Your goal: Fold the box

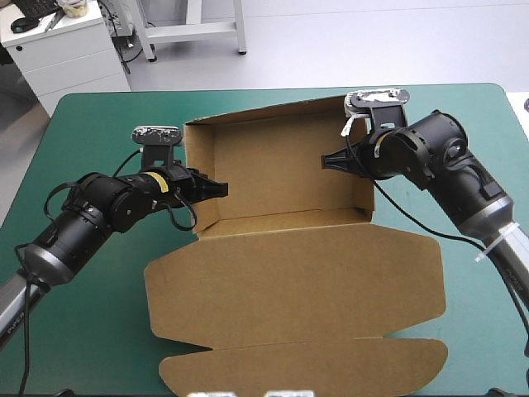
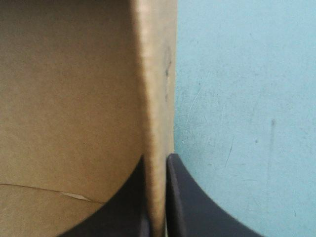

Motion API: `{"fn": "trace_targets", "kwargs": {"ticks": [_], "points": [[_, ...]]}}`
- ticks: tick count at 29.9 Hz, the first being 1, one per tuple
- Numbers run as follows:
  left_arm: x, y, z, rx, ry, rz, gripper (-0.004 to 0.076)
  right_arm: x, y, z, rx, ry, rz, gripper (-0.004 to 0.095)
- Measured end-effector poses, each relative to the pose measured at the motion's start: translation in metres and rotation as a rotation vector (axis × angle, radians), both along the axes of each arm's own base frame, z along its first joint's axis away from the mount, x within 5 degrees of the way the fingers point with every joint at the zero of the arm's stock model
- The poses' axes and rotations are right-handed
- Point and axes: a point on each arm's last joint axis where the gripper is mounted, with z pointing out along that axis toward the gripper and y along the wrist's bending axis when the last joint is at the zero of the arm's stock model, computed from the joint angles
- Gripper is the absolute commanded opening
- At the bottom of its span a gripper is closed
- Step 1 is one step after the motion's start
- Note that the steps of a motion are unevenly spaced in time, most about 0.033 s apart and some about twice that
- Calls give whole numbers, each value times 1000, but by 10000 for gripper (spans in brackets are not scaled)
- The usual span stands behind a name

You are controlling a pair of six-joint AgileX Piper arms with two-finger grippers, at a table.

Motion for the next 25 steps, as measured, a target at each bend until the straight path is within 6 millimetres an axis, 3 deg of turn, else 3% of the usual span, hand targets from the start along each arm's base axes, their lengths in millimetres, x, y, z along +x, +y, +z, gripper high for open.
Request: {"fn": "trace_targets", "kwargs": {"ticks": [6, 13, 19, 25], "points": [[4, -17, 1, 134, 40, 3, -10, -1, -1, -8, -27, 80, -29, 0], [36, -34, 8, 251, 124, 55, -10, 18, 10, -35, -75, 162, -33, -1], [68, -53, -6, 354, 258, 89, -10, 37, 16, -61, -110, 233, -44, -1], [90, -68, -25, 399, 307, 79, -10, 59, 5, -83, -104, 300, -66, -1]]}}
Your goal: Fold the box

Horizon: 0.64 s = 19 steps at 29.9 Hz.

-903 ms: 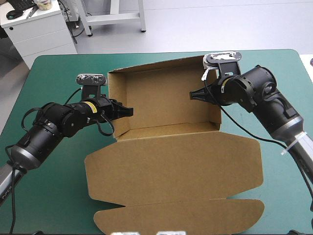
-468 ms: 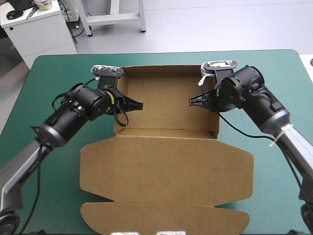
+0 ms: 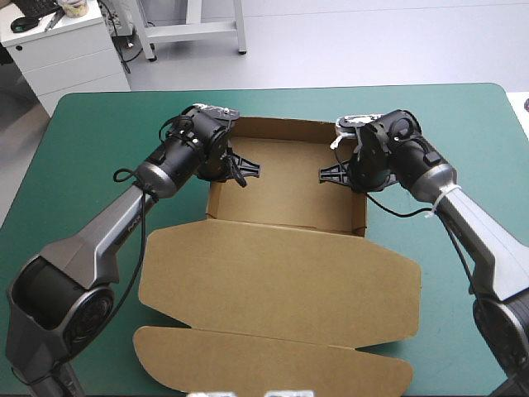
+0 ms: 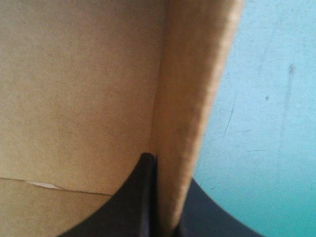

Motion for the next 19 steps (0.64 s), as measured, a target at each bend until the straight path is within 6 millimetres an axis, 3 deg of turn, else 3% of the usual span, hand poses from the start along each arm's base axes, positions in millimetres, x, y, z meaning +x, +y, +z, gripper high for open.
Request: {"fn": "trace_targets", "kwargs": {"ticks": [12, 19], "points": [[15, -15, -40, 9, 102, -10, -10, 29, -14, -40, 3, 120, 4, -1], [29, -1, -56, -109, 217, 52, -10, 33, -14, -47, -11, 125, 21, -1]]}}
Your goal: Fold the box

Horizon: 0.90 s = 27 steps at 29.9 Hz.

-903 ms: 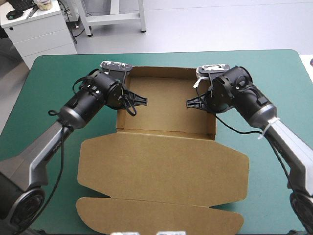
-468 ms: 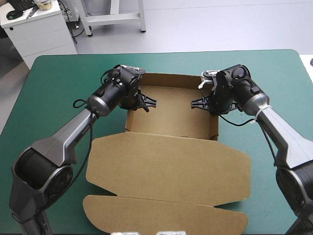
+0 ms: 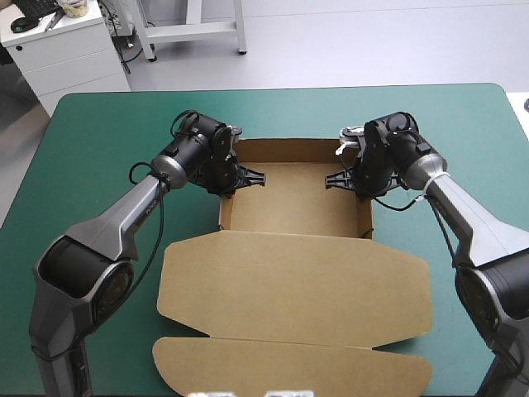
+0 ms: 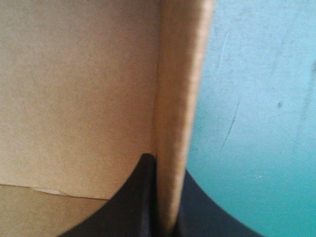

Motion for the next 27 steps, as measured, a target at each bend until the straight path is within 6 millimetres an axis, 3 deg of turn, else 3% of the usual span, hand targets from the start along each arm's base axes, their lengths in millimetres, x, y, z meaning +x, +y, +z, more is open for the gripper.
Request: {"fn": "trace_targets", "kwargs": {"ticks": [9, 13, 16, 21, 24, 27], "points": [[5, 9, -1, -25, 19, -15, -10, 3, 1, 1, 10, -32, 8, 9], [5, 9, -1, -24, 17, -24, 4, 5, 2, -3, 8, -28, 8, 113], [5, 8, -1, -23, 15, -58, 88, 8, 3, -7, 7, -23, 8, 318], [6, 9, -2, -15, 15, -95, 394, 11, 7, -14, 32, -11, 11, 696], [7, 10, -4, 2, 14, -103, 506, 12, 8, -14, 37, -17, 11, 784], [8, 11, -6, 25, 7, -105, 506, 14, 8, -13, 42, -32, 13, 783]]}}
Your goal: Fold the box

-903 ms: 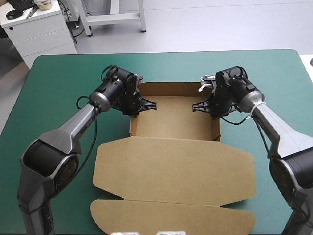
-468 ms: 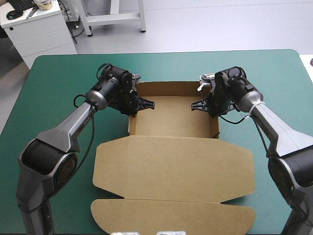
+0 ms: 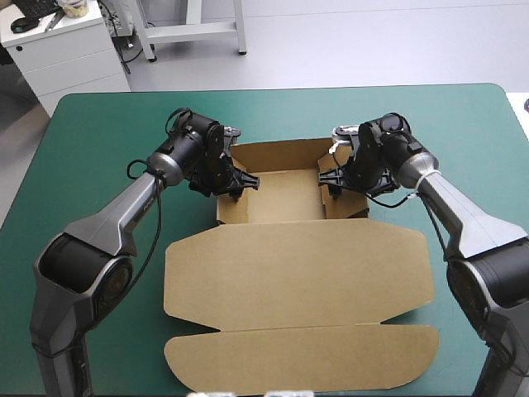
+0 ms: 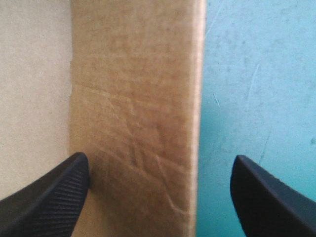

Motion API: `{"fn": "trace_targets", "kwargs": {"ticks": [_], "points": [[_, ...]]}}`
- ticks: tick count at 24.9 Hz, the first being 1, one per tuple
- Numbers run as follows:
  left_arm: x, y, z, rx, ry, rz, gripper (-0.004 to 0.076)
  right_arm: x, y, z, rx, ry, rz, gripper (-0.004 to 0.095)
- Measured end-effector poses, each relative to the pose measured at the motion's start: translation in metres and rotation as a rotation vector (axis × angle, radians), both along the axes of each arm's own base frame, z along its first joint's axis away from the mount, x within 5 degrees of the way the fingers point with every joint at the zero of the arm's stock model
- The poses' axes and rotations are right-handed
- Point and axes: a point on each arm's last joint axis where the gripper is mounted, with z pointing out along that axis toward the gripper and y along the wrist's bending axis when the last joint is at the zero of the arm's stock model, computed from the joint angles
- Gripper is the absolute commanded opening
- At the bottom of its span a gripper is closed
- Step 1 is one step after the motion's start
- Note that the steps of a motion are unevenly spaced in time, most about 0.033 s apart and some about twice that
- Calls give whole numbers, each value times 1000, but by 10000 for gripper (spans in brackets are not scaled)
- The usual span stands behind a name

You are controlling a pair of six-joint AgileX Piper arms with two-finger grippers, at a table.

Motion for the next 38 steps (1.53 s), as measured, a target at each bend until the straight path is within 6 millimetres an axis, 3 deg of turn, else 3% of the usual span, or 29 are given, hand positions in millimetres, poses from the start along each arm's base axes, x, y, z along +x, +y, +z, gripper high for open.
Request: {"fn": "trace_targets", "kwargs": {"ticks": [6, 11, 14, 18, 20, 22, 26, 31, 38], "points": [[4, -2, 11, -10, -37, -6, 499, 5, 2, 16, 16, -50, 7, 783], [12, -3, 51, -52, -171, -18, 464, 9, 2, 49, 24, -109, 16, 783], [7, -2, 85, -106, -258, -22, 272, 9, -1, 74, -7, -150, 17, 783], [-6, 5, 115, -128, -323, -49, -13, 5, -3, 87, -10, -177, 31, 784], [-15, 10, 129, -138, -356, -60, -3, 0, -3, 92, 10, -180, 37, 783], [-41, 23, 153, -147, -403, -85, -4, -14, -6, 96, 32, -164, 56, 784], [-88, 50, 172, -133, -431, -93, -4, -34, -13, 87, 9, -113, 74, 783], [-161, 91, 159, -94, -406, -97, -4, -30, -11, 80, 15, -129, 76, 784], [-221, 125, 142, -76, -427, -93, -4, -8, -3, 45, -5, -73, 80, 784]]}}
